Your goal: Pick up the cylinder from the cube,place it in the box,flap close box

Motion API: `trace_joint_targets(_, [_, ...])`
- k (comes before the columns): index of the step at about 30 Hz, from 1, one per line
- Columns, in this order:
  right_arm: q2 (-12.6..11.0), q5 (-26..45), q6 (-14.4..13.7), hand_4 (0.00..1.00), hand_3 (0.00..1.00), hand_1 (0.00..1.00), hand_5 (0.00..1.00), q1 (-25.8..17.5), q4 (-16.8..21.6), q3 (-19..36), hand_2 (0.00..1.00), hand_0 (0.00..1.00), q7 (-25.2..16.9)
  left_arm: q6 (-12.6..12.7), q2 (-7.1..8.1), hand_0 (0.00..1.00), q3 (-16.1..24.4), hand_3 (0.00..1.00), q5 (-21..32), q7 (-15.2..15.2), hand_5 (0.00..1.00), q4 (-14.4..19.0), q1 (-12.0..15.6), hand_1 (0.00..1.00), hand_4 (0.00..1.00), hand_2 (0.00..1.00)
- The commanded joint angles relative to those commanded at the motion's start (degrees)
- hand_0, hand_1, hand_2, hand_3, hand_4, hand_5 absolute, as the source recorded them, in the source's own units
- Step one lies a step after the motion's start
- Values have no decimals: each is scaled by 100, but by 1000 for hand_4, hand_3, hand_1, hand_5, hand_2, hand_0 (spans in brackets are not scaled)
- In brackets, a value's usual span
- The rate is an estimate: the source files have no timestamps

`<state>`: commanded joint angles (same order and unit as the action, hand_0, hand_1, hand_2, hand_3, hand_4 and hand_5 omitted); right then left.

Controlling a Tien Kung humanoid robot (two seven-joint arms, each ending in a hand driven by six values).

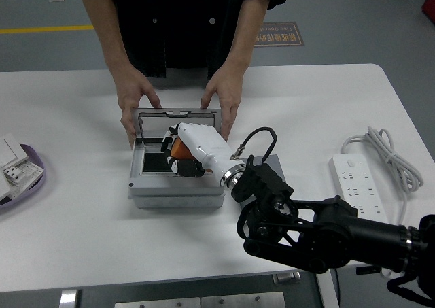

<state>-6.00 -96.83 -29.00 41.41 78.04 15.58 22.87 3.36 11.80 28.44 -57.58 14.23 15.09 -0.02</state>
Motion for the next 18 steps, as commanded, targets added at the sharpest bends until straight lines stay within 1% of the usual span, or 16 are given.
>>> trace_joint_targets(4, [18, 175, -114, 335, 488, 410, 2, 66, -50, -105, 499, 264, -148, -6, 21, 506, -13, 592, 5, -1, 307, 6, -14, 560, 713, 565])
trace_joint_targets(5, [19, 233, -129, 384, 550, 489, 2, 83, -74, -132, 544, 499, -189, -8, 28, 505, -14, 593, 4, 0, 308, 8, -16, 560, 712, 564])
trace_joint_targets(10, [31, 410, -145, 384, 550, 489, 2, 124, -186, -226, 544, 499, -323, -13, 51, 505, -4, 593, -24, 4, 308, 10, -13, 560, 712, 564])
trace_joint_targets(11, [36, 416, -135, 529, 633, 570, 2, 131, -207, -243, 583, 640, -328, -12, 52, 505, -3, 592, -28, 5, 309, 9, -14, 560, 713, 564])
trace_joint_targets(16, [66, 431, -90, 529, 633, 570, 2, 144, -300, -306, 583, 640, -341, -27, 42, 505, 17, 592, -62, 41, 309, 11, -8, 560, 713, 564])
trace_joint_targets(17, [70, 425, -85, 483, 660, 596, 62, 144, -316, -313, 610, 653, -340, -36, 39, 504, 23, 593, -70, 57, 308, 12, -4, 560, 713, 564])
trace_joint_targets(18, [74, 406, -78, 483, 660, 596, 62, 145, -333, -318, 610, 653, -335, -46, 35, 504, 29, 593, -77, 76, 308, 13, 2, 560, 713, 564])
